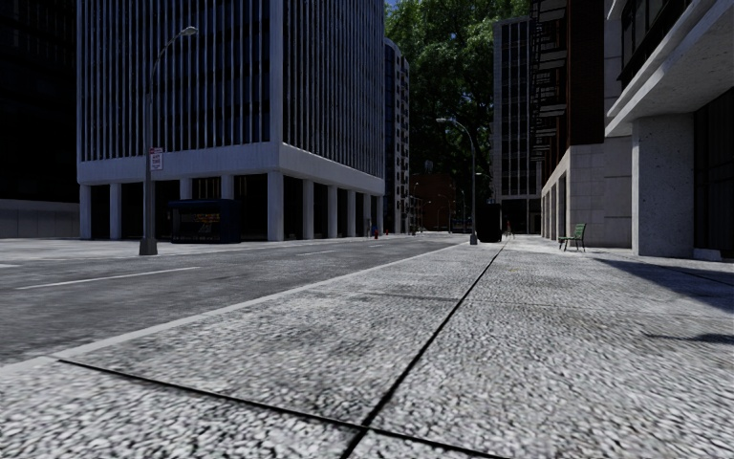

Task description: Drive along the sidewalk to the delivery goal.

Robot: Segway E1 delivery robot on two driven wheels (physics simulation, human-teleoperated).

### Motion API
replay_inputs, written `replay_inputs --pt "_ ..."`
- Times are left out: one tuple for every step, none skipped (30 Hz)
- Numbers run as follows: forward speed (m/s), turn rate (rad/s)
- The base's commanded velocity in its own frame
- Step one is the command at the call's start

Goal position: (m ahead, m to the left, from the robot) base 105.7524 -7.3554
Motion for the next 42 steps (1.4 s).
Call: replay_inputs --pt "2.00 0.00" --pt "2.00 0.00" --pt "2.00 0.00" --pt "2.00 0.00" --pt "2.00 0.00" --pt "2.00 0.00" --pt "2.00 0.00" --pt "2.00 0.00" --pt "2.00 0.00" --pt "2.00 0.00" --pt "2.00 0.00" --pt "2.00 0.00" --pt "2.00 0.00" --pt "2.00 0.00" --pt "2.00 0.00" --pt "2.00 -0.09" --pt "2.00 -0.15" --pt "2.00 -0.19" --pt "2.00 -0.23" --pt "2.00 -0.23" --pt "2.00 -0.26" --pt "2.00 -0.28" --pt "2.00 -0.28" --pt "2.00 -0.29" --pt "2.00 -0.29" --pt "2.00 -0.29" --pt "2.00 -0.46" --pt "2.00 -0.51" --pt "2.00 -0.52" --pt "2.00 -0.52" --pt "2.00 -0.52" --pt "2.00 -0.52" --pt "2.00 -0.52" --pt "2.00 -0.52" --pt "2.00 -0.52" --pt "2.00 -0.52" --pt "2.00 -0.52" --pt "2.00 -0.52" --pt "2.00 -0.49" --pt "2.00 -0.47" --pt "2.00 -0.47" --pt "2.00 -0.47"
